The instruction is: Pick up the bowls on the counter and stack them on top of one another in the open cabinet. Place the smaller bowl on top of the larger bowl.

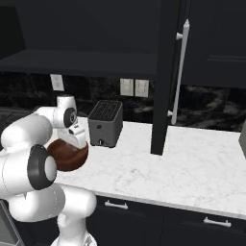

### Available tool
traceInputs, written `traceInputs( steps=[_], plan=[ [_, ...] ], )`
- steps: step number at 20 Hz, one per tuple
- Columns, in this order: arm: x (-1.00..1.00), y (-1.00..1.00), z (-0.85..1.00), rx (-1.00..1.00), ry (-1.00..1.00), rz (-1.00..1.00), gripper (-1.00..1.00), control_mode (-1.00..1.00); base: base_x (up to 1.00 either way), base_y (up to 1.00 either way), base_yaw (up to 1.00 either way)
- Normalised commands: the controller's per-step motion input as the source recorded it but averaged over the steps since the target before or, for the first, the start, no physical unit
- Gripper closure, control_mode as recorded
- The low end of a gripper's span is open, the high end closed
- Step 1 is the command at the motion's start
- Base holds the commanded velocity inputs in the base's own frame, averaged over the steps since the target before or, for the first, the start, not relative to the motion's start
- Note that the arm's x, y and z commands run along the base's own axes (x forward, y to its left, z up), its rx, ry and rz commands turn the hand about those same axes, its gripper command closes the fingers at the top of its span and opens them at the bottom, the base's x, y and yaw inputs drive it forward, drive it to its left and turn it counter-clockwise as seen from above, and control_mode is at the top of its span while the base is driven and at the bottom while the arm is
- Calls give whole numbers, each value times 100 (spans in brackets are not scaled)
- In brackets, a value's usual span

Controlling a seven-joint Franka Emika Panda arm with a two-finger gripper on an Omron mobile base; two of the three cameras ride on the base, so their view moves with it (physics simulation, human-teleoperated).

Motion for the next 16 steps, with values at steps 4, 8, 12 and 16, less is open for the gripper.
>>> traceInputs(
  steps=[4, 8, 12, 16],
  plan=[
    [-4, 0, 22, 1, -6, -1, -100, -100, 0, 0, 0],
    [-81, -32, 17, 8, -1, 0, -100, -100, 0, 0, 0],
    [-97, -30, 3, 8, 0, 0, -100, -100, 0, 0, 0],
    [-29, 7, -31, 0, 0, 2, -100, -100, 0, 0, 0]
  ],
)
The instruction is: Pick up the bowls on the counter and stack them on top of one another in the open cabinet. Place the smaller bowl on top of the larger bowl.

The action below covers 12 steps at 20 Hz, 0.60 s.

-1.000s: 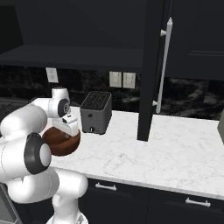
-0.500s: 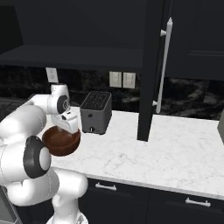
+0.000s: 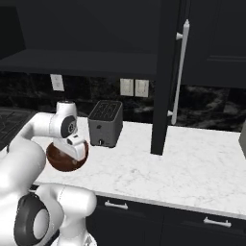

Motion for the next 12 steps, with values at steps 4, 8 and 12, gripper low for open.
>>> traceInputs(
  steps=[4, 8, 12],
  plan=[
    [15, 31, -16, 0, 0, 0, -100, -100, 0, 0, 0],
    [38, 21, -3, 0, -3, 0, -100, -100, 0, 0, 0],
    [38, 11, -5, 0, -5, 0, -100, -100, 0, 0, 0]
  ],
)
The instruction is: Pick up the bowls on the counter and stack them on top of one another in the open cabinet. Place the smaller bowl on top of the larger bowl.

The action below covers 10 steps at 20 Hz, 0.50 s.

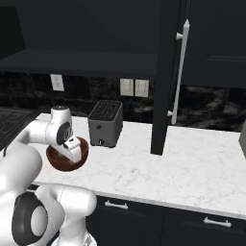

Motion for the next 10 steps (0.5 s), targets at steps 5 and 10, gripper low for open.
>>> traceInputs(
  steps=[5, 10],
  plan=[
    [24, 3, -16, 0, -5, 0, -100, -100, 0, 0, 0],
    [-4, 8, -39, 0, -2, 0, -100, -100, 0, 0, 0]
  ],
)
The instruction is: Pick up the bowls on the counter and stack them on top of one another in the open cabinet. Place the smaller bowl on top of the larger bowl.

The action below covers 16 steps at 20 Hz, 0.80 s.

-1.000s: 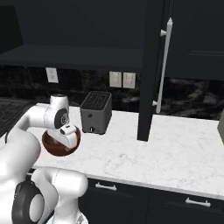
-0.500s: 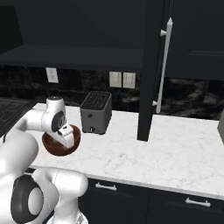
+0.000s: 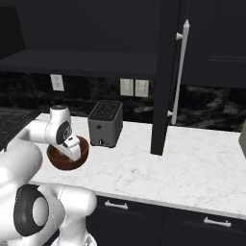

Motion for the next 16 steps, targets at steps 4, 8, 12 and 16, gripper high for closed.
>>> traceInputs(
  steps=[4, 8, 12, 16],
  plan=[
    [-39, 13, -50, 0, -5, 0, -100, -100, 0, 0, 0],
    [-8, 10, -34, -2, -3, 0, -100, -100, 0, 0, 0],
    [1, 0, -5, 0, -6, 0, -100, -100, 0, 0, 0],
    [39, 0, 0, 0, -5, 0, -100, -100, 0, 0, 0]
  ],
)
